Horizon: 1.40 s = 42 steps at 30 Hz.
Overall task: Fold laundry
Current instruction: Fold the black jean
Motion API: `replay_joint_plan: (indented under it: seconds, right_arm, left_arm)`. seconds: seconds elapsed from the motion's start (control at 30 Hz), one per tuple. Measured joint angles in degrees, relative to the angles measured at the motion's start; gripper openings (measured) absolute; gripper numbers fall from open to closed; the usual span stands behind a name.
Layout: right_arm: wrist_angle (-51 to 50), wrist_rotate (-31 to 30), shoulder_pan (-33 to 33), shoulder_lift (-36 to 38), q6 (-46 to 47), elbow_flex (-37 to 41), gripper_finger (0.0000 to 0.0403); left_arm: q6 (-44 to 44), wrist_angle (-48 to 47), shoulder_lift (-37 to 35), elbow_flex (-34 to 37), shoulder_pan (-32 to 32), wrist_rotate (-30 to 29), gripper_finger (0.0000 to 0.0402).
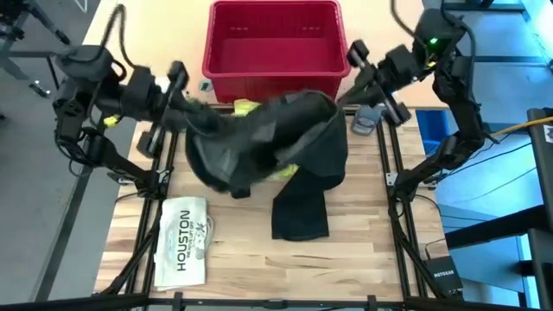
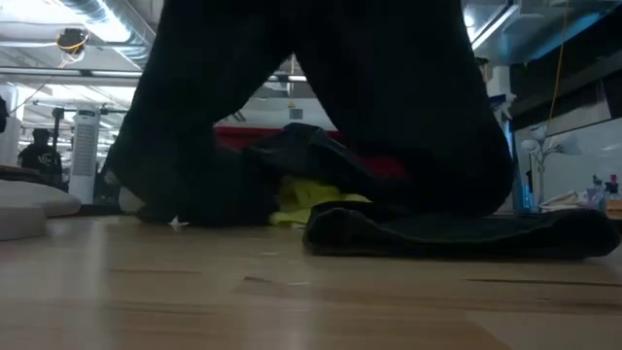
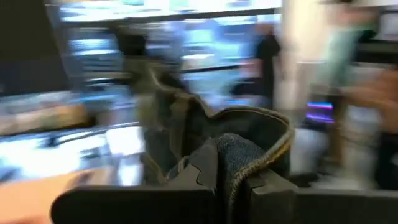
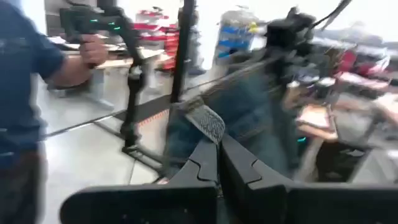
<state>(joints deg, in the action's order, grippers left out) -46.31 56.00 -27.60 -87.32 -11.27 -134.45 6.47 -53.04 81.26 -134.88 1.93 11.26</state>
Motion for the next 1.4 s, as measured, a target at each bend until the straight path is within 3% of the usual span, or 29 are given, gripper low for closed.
replay_joint_plan:
  seconds: [0.03, 0.07, 0.13, 0.17, 0.2, 0.23, 0.27, 0.33, 0.4, 0.5, 0.63, 0.67, 0.73, 0.87, 0.9, 0.93, 1.1, 1.23, 1.4]
  right_arm:
    - [1.51, -4.80, -0.06, 0.09, -0.14, -0.02, 0.0000]
    - [3.28, -13.48, -0.12, 0.14, -0.17, -0.02, 0.0000]
    - [7.17, -32.55, -0.17, -0.03, -0.11, -0.02, 0.0000]
    - [8.60, -37.64, -0.20, -0.23, 0.30, 0.00, 0.0000]
    - [9.45, -38.11, -0.26, -0.56, 0.57, 0.00, 0.0000]
    - [9.41, -33.77, -0.38, -0.71, 1.36, -0.17, 0.0000]
    - [8.44, -26.06, -0.56, -0.71, 2.39, -0.39, 0.0000]
    - [6.40, -6.80, -0.80, -0.42, 4.56, -0.49, 0.0000]
    - [5.47, 6.44, 1.80, -0.12, 7.92, -0.44, 0.0000]
    - [5.08, 11.47, 9.68, 0.69, 8.39, -0.52, 0.0000]
    - [6.15, 9.39, 12.60, 0.66, 3.35, -0.48, 0.0000]
    - [5.79, 5.68, 10.86, 0.68, 2.14, -0.48, 0.0000]
    - [5.33, -4.50, 5.40, 0.75, 0.68, -0.50, 0.0000]
    - [6.64, -37.81, -5.29, -0.16, 0.96, -0.56, 0.0000]
    - [7.34, -42.61, -6.84, -1.02, 2.03, -0.62, 0.0000]
    - [7.47, -43.52, -8.46, -2.05, 3.22, -0.63, 0.0000]
    - [6.15, -31.63, -14.50, -6.92, 10.76, -0.33, 0.0000]
    - [5.50, -29.86, -14.38, -9.33, 11.19, -0.54, 0.0000]
    - [5.31, -29.81, -12.89, -12.77, 11.04, -0.35, 0.0000]
  left_arm:
    - [1.97, -0.01, 0.01, 0.01, 0.33, -1.19, 0.0000]
    - [4.25, -0.02, -0.14, 0.01, 0.75, -6.48, 0.0000]
    - [8.31, 1.03, -0.39, 0.01, 1.25, -24.95, 0.0000]
    - [9.60, 2.00, -0.42, 0.01, 1.27, -34.36, 0.0000]
    - [10.73, 2.23, -0.42, -0.01, 1.23, -39.39, 0.0000]
    - [10.77, 2.12, -0.46, -0.01, 1.03, -39.73, 0.0000]
    - [9.18, 1.88, -0.75, -0.01, 0.71, -36.43, 0.0000]
    - [1.98, 0.76, -1.14, -0.01, -1.10, -23.43, 0.0000]
    - [-5.63, -0.15, -0.98, 0.01, -4.03, -9.26, 0.0000]
    - [-10.84, 1.28, 0.60, 0.04, -11.68, 4.42, 0.0000]
    - [-5.83, 4.39, 2.64, 0.15, -16.27, 7.78, 0.0000]
    - [-3.41, 3.48, 2.59, 0.17, -15.60, 6.13, 0.0000]
    - [1.37, 2.69, 1.15, 0.13, -12.47, -5.29, 0.0000]
    - [9.92, 5.92, -1.38, -0.23, -4.80, -48.41, 0.0000]
    - [11.81, 7.32, -1.39, -0.27, -2.63, -54.78, 0.0000]
    - [12.96, 7.82, -1.34, -0.25, -0.07, -57.19, 0.0000]
    - [6.82, 4.49, -0.39, -0.07, 10.37, -50.81, 0.0000]
    - [1.35, -0.80, 1.87, -0.11, 16.35, -47.60, 0.0000]
    - [0.80, -5.22, 5.49, -0.10, 21.18, -42.55, 0.0000]
